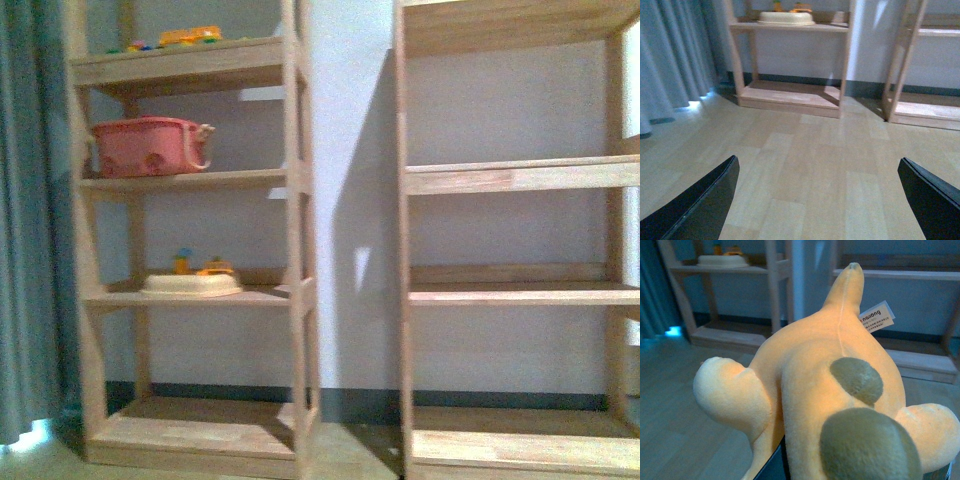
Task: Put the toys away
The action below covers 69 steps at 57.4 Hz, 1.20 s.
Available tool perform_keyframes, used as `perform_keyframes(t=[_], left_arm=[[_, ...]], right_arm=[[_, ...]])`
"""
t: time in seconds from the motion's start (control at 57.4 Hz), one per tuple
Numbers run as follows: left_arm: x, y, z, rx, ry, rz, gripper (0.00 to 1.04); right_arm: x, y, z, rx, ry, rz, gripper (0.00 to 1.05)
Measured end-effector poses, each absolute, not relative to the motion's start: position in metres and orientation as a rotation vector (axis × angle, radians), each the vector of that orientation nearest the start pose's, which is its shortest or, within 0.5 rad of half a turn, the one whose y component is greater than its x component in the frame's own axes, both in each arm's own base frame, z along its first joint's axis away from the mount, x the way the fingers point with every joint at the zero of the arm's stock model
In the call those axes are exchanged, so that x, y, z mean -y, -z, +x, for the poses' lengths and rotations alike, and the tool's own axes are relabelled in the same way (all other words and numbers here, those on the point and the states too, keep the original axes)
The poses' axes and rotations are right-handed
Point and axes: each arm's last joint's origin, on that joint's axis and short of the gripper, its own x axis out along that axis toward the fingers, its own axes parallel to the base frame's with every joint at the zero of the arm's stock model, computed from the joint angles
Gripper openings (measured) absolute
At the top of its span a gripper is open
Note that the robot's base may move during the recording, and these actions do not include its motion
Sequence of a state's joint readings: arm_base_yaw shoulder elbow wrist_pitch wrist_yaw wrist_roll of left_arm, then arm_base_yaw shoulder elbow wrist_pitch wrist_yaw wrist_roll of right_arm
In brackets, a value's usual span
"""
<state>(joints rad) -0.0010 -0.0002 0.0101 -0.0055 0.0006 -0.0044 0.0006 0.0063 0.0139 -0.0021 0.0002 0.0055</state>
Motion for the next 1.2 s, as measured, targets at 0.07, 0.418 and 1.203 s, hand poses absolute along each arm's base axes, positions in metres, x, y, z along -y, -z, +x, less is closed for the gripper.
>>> perform_keyframes(t=[0.07, 0.418, 1.203], left_arm=[[0.0001, -0.1664, 0.0971, 0.005, 0.001, -0.004, 0.99], [0.0002, -0.1664, 0.0971, 0.004, 0.002, -0.004, 0.99], [0.0002, -0.1664, 0.0971, 0.004, 0.002, -0.004, 0.99]], right_arm=[[0.0, -0.1676, 0.0972, 0.006, 0.0, 0.006, 0.11], [-0.0001, -0.1676, 0.0972, 0.006, -0.004, 0.006, 0.11], [0.0, -0.1676, 0.0972, 0.006, -0.002, 0.006, 0.11]])
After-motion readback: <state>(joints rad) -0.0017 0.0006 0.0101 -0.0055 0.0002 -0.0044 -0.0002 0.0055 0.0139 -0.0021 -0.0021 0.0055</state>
